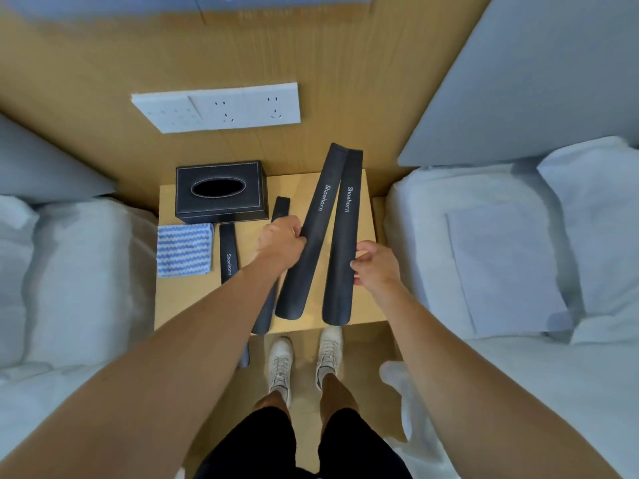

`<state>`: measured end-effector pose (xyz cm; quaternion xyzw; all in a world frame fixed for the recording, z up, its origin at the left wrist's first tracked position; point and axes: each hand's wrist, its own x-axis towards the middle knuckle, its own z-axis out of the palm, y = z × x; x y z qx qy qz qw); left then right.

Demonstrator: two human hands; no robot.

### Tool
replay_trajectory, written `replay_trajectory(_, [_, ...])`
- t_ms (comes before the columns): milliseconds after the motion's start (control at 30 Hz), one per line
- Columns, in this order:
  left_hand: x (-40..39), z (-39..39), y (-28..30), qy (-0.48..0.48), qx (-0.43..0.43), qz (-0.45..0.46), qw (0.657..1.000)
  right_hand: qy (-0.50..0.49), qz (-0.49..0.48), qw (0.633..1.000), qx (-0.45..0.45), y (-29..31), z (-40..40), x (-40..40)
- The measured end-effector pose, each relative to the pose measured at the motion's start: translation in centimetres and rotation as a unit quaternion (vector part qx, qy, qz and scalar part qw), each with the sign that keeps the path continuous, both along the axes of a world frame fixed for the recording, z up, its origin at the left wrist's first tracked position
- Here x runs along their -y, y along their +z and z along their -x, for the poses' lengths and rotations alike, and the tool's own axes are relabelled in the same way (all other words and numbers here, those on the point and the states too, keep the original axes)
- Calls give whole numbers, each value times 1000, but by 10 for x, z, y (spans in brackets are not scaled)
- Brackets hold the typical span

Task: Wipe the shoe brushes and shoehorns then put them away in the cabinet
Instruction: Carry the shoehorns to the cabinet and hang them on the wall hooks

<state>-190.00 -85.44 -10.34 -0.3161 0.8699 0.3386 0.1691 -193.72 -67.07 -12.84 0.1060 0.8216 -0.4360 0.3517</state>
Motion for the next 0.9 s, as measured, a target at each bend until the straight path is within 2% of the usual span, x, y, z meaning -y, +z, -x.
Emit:
replay_trajectory(200, [-27,12,58,11,-85,-129,988,-63,57,995,-43,61,-7,-33])
replay_trajectory(333, [-45,14,92,-17,-110,-197,974,-120,78,987,-74,103,-26,-57])
replay_trajectory(600, [-81,10,160,-211,-208,-151,943,-266,64,949,-157,170,-88,-91])
replay_trajectory(800, [-131,-11,196,-311,-247,-178,900,-343,42,909,-234,204,-143,-113])
replay_trajectory(900, [-157,-29,205,-359,-232,-216,878,-391,16,885,-253,218,-178,-129])
